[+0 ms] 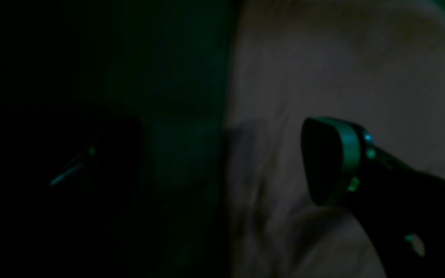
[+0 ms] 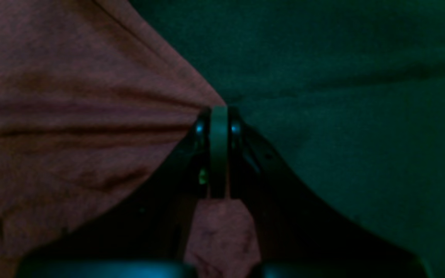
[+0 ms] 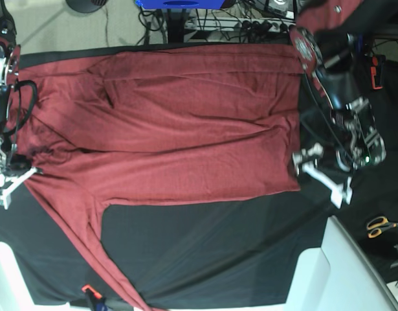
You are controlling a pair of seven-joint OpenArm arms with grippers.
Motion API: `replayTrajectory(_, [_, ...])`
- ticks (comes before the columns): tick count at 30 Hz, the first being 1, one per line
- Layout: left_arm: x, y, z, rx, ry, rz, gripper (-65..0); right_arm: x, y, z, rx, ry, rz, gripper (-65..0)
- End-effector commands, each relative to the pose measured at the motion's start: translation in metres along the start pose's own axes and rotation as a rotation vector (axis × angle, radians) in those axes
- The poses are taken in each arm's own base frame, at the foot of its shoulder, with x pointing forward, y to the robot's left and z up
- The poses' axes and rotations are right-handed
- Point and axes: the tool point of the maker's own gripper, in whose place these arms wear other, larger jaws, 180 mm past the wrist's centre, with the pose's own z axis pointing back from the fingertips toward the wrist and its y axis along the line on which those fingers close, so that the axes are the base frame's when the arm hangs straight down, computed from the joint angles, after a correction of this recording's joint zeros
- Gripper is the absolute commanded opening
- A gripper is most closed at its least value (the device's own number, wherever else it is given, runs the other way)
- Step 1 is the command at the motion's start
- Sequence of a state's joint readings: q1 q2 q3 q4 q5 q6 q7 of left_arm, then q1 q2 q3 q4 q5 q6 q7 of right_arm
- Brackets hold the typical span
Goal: Fold the T-shirt properly
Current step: 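Pull the grasped edge with the left gripper while the right gripper holds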
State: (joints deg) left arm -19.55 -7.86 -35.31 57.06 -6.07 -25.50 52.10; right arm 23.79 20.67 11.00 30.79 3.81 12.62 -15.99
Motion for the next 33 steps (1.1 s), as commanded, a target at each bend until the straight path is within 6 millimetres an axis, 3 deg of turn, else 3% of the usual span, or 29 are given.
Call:
replayTrajectory(1, [0.020,0.005,0.003,0.003,-0.045,0.000,-2.0,0.029,-0.012,0.005,-0.023,-0.065,-0.001,-65.0])
replayTrajectory(10, [0.019,-0.014,-0.039,-0.094,-0.038,0.131,-2.0,0.029,-0.012,0.005,-0.024,-0.065,0.000,-65.0])
replayTrajectory(16, [0.028,-0.028,-0.045,-0.125,-0.061,0.151,-3.1,0.029,-0.013,0.005,-0.027,-0.068,0.000,-65.0])
replayTrajectory(18, [0.034,-0.037,-0.046,-0.141,-0.065,0.149,-8.7,0.029,-0.013,0.005,-0.027,-0.068,0.000,-65.0])
replayTrajectory(23, [0.036,-0.039,-0.046,-0.144,-0.071,0.149,-33.2,0.031,-0.013,0.005,-0.027,-0.071,0.000,-65.0])
replayTrajectory(28, [0.042,-0.036,-0.045,-0.137,-0.109,0.151,-48.7,0.031,-0.012,0.005,-0.025,-0.072,-0.001,-65.0])
replayTrajectory(31, [0.044,-0.035,-0.046,-0.130,-0.130,0.135,-65.0,0.031,-0.012,0.005,-0.025,-0.072,-0.001,-65.0])
replayTrajectory(33, [0.044,-0.040,-0.047,-0.126,-0.125,0.081,-65.0,0.032,-0.012,0.005,-0.025,-0.075,-0.001,-65.0])
